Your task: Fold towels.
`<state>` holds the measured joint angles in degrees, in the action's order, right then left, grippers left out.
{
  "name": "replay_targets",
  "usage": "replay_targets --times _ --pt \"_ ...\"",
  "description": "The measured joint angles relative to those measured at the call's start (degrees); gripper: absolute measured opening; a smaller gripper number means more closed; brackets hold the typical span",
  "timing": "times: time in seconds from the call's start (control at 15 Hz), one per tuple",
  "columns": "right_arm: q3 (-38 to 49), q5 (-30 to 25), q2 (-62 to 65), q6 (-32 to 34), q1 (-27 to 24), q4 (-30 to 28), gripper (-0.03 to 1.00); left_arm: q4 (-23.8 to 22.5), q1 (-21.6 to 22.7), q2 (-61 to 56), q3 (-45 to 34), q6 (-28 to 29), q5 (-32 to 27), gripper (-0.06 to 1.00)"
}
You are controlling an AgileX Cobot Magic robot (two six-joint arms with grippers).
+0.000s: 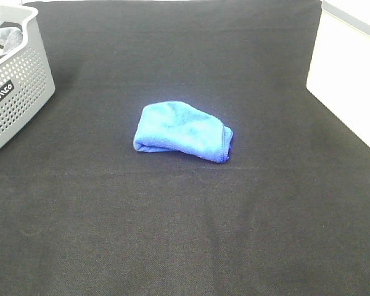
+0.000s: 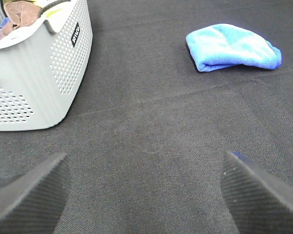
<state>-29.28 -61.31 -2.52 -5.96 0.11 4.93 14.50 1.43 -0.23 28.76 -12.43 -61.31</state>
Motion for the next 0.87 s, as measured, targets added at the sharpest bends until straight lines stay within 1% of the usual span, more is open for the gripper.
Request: replay_targets --times 0.13,0.87 --pt "0.00 0.00 2.52 0.00 0.00 0.00 0.89 0.00 0.00 0.00 0.00 0.00 0.00 0.80" --pt "0.00 0.00 2.69 0.00 0.00 0.00 0.89 0.00 0.00 0.00 0.00 0.00 0.00 0.80"
